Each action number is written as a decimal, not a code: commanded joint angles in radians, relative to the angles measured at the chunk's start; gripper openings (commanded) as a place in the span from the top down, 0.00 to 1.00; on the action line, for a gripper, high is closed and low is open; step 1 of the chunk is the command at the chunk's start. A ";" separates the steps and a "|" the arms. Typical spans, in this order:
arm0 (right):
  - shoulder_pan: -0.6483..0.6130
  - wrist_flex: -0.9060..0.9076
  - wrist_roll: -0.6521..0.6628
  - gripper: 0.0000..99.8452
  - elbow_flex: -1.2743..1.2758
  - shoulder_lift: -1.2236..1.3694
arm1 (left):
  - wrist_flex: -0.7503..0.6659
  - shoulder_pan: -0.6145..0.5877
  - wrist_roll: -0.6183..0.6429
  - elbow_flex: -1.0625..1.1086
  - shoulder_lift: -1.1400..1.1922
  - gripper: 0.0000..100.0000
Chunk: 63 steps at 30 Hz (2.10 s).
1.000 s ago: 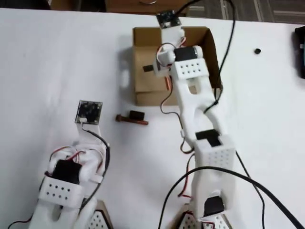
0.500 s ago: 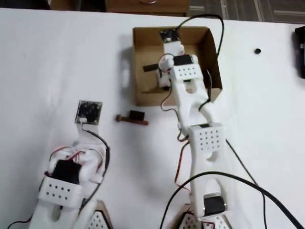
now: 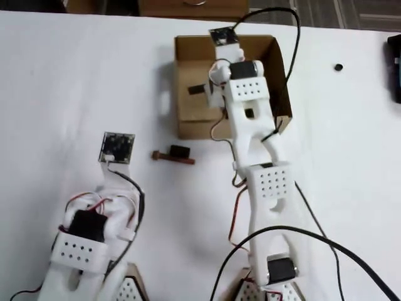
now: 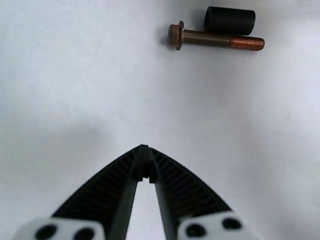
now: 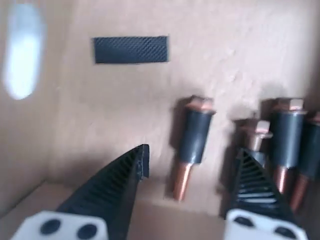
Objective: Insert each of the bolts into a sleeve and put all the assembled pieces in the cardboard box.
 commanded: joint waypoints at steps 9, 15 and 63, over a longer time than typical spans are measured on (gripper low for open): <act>-0.042 0.236 0.235 0.74 -0.267 -0.148 | -0.011 -0.120 -0.006 -0.008 -0.002 0.98; -0.094 0.237 0.394 0.75 -0.086 -0.348 | 0.011 -0.222 -0.006 -0.010 -0.002 0.98; -0.360 0.128 0.861 0.84 0.580 -0.420 | 0.005 -0.385 -0.005 0.042 -0.002 0.98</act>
